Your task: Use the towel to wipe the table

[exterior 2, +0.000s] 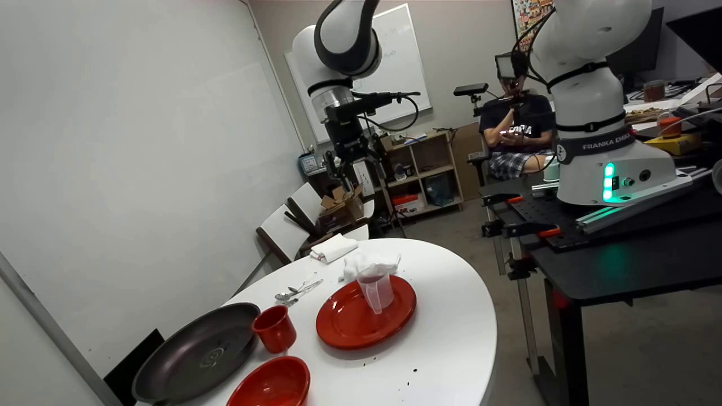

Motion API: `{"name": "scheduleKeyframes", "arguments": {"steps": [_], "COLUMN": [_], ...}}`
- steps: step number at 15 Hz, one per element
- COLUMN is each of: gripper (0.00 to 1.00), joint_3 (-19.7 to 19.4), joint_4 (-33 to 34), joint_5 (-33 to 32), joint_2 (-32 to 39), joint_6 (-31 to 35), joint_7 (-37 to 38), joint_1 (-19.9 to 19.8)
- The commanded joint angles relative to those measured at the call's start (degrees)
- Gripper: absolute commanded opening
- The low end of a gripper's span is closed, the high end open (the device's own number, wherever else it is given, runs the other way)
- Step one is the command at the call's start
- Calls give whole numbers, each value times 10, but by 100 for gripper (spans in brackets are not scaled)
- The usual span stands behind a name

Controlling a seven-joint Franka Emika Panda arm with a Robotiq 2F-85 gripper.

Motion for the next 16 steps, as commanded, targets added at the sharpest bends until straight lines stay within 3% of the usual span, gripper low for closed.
{"name": "scheduleKeyframes", "arguments": {"steps": [1,6,11,16], "gripper": [100,100,100,100], "joint_3": [-22,-50,-70,-89], "joint_4": [28,63,138,182], "joint_5": [-29,-25,-20,-35], "joint_2": [56,131,209,253], "joint_6": [23,39,20,16], "joint_7": [32,56,69,72], "joint_1": [5,11,14,24]}}
